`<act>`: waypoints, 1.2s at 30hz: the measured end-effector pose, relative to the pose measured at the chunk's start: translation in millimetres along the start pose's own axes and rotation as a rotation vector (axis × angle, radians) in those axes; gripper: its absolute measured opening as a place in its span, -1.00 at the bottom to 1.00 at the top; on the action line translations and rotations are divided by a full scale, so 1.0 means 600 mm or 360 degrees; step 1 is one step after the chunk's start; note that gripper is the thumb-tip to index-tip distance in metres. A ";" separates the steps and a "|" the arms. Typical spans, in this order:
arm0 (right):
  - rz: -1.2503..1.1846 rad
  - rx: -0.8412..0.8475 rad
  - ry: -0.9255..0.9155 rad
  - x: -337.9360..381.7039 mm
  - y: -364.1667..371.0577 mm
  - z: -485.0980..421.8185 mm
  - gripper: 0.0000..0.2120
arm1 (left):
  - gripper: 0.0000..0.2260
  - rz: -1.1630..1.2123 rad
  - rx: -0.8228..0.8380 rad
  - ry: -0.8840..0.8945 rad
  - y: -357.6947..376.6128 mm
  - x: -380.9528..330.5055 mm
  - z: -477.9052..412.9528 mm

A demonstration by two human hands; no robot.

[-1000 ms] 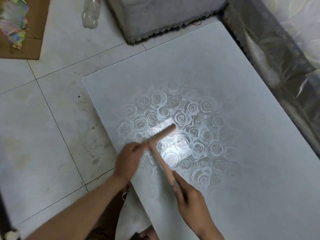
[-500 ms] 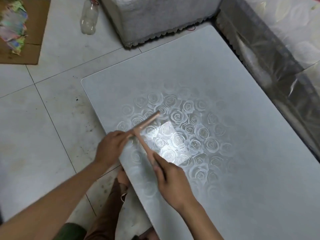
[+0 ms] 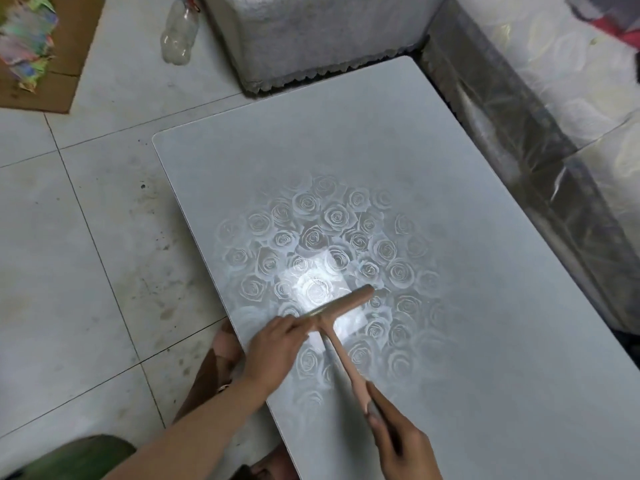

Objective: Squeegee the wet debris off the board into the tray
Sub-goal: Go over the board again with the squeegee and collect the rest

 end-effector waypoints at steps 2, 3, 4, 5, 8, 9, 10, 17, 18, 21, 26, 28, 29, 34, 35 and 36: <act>0.0093 -0.0049 -0.0009 0.003 -0.018 0.020 -0.47 | -0.65 0.0060 0.0099 -0.0051 0.011 -0.009 0.008; 0.0135 -0.0089 -0.0046 0.016 -0.025 0.025 -0.49 | -0.68 0.0112 0.0144 -0.0104 0.007 -0.005 0.011; 0.0158 -0.0106 -0.0093 0.029 -0.028 0.024 -0.54 | -0.71 0.0164 0.0174 -0.0153 0.005 0.006 0.009; 0.0189 -0.0098 -0.0179 0.045 -0.029 0.016 -0.58 | -0.74 0.0222 0.0165 -0.0195 -0.005 0.017 0.002; 0.0223 0.0011 -0.0390 0.123 0.004 -0.018 -0.62 | -0.84 0.0203 -0.0105 -0.0329 -0.080 0.084 -0.009; 0.0234 0.0045 -0.0437 0.147 0.013 -0.038 -0.61 | -0.85 0.0154 -0.0171 -0.0354 -0.103 0.104 -0.016; 0.0244 0.0066 -0.0470 0.172 0.029 -0.060 -0.61 | -0.84 0.0083 -0.0171 -0.0385 -0.121 0.129 -0.020; 0.0221 0.0227 -0.0323 0.174 0.047 -0.104 -0.61 | -0.77 -0.0017 -0.0212 -0.0359 -0.113 0.143 -0.029; 0.0224 0.0234 -0.0266 0.157 0.040 -0.091 -0.61 | -0.77 0.0016 -0.0177 -0.0336 -0.101 0.132 -0.024; 0.0283 0.0148 -0.0018 0.118 0.015 -0.038 -0.61 | -0.71 0.0102 0.0061 -0.0079 -0.071 0.092 -0.010; 0.0972 0.0185 0.0085 0.165 0.017 -0.045 -0.48 | -0.70 0.0399 0.0478 -0.0099 -0.069 0.104 -0.019; 0.1082 0.0171 -0.0074 0.226 0.013 -0.082 -0.54 | -0.72 0.0507 0.0403 -0.0115 -0.112 0.131 -0.034; 0.1078 0.0122 -0.0174 0.262 0.009 -0.104 -0.58 | -0.72 0.0507 0.0270 -0.0136 -0.143 0.152 -0.043; 0.1003 0.0016 -0.0572 0.444 0.043 -0.247 -0.70 | -0.71 0.0293 -0.0251 -0.0431 -0.280 0.291 -0.074; 0.0998 0.0047 -0.0584 0.477 0.061 -0.282 -0.71 | -0.70 0.0261 -0.0269 -0.0489 -0.296 0.316 -0.078; 0.0996 0.0069 -0.0582 0.510 0.081 -0.319 -0.73 | -0.68 0.0225 -0.0280 -0.0543 -0.310 0.342 -0.081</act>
Point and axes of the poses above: each hand's wrist, its own z-axis away from the middle knuckle, its own y-axis out of the palm, x = y × z, the point moved 5 cm from there along -z, towards the middle knuckle, and after that the axes turned 3 degrees about x, right-handed, at the moved point
